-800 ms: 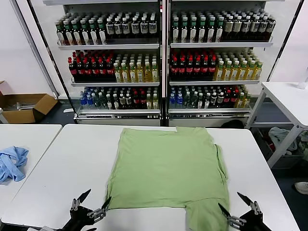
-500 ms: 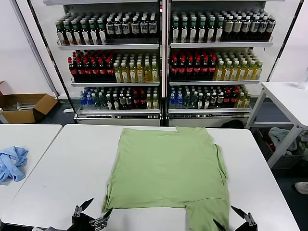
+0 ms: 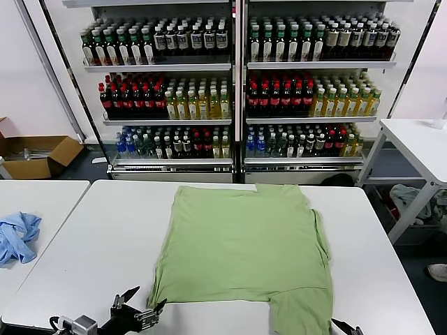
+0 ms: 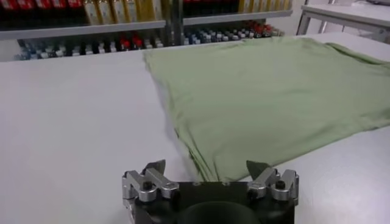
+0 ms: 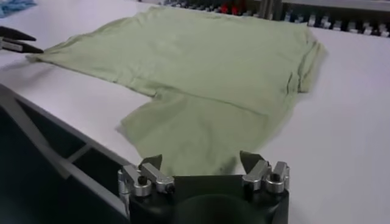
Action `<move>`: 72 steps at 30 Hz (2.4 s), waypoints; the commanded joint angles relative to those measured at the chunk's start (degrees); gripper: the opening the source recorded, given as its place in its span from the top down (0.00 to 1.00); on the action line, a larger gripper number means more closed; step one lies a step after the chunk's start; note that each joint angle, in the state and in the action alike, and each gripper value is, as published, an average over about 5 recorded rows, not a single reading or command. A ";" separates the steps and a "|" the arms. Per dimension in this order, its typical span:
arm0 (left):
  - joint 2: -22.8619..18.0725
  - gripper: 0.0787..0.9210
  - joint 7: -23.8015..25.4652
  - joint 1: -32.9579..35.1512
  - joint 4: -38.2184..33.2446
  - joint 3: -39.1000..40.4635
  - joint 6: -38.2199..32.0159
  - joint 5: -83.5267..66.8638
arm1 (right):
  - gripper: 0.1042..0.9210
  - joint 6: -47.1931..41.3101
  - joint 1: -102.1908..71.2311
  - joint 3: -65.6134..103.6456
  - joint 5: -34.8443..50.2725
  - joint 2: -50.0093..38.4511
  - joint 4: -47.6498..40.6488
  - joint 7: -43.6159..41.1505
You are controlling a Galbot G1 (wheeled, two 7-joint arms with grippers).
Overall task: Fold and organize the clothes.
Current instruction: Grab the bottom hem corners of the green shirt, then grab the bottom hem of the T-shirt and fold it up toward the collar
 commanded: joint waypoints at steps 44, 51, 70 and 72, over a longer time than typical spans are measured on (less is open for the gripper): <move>1.28 0.99 -2.60 1.60 -7.97 -4.40 1.84 -9.98 | 1.00 8.50 2.00 1.32 28.55 1.45 1.63 -3.82; 2.25 0.99 -2.51 -8.75 -3.78 -2.94 2.75 -14.68 | 1.00 7.54 15.27 -3.31 33.43 2.87 -3.89 -2.08; -0.33 0.99 -2.85 -36.60 18.87 6.35 5.12 -19.65 | 1.00 6.27 53.85 -15.81 29.65 4.83 -30.82 2.91; -0.94 0.99 -2.94 -38.28 20.65 7.30 5.11 -19.61 | 1.00 6.18 55.73 -16.89 28.40 4.76 -32.30 3.20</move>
